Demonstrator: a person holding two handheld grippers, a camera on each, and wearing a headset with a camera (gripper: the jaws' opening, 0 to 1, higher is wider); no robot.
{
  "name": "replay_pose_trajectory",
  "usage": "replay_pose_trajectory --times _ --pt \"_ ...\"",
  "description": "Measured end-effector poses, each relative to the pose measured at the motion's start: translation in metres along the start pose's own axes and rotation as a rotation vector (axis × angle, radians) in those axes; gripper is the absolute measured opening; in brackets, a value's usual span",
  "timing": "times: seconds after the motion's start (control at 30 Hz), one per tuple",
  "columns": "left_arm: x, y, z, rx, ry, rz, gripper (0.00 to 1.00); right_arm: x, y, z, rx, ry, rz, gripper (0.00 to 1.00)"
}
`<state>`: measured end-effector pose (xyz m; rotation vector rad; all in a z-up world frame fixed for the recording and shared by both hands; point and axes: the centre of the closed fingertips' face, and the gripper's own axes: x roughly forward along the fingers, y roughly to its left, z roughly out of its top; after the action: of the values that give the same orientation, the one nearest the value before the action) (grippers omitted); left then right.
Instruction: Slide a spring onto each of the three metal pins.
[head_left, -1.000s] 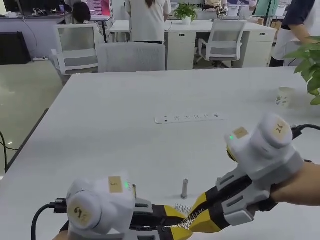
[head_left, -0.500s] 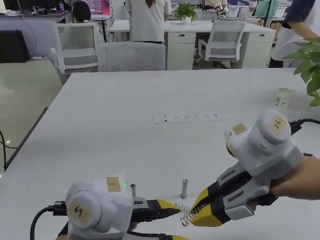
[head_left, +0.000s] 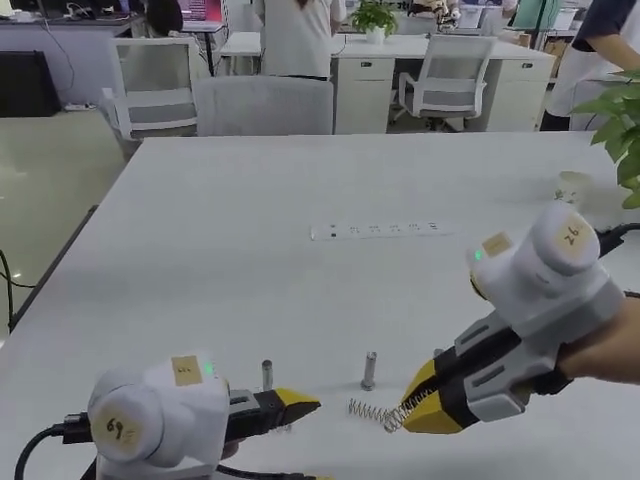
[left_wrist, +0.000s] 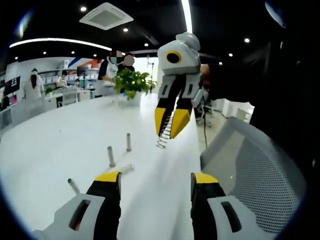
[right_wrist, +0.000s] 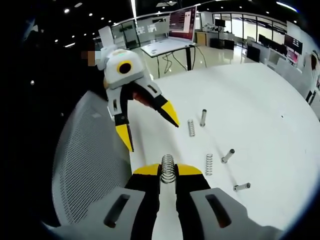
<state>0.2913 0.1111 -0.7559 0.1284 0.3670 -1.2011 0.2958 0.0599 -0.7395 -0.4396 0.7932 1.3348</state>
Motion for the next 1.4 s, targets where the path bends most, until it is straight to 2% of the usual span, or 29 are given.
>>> replay_pose_trajectory --times 0.47,0.67,1.1,1.4 --pt "-0.026 0.017 -0.006 -0.03 -0.027 0.096 0.54 -0.011 -0.016 -0.008 0.0 0.035 -0.037 0.08" --pt "-0.035 0.022 -0.015 -0.049 -0.026 0.127 0.55 -0.018 -0.026 -0.012 0.0 0.056 -0.063 0.08" --pt "-0.05 0.035 -0.024 -0.088 -0.036 0.203 0.56 -0.039 -0.064 -0.024 0.011 0.119 -0.155 0.08" --pt "-0.057 0.04 -0.03 -0.112 -0.039 0.249 0.54 -0.054 -0.094 -0.033 0.023 0.177 -0.24 0.08"
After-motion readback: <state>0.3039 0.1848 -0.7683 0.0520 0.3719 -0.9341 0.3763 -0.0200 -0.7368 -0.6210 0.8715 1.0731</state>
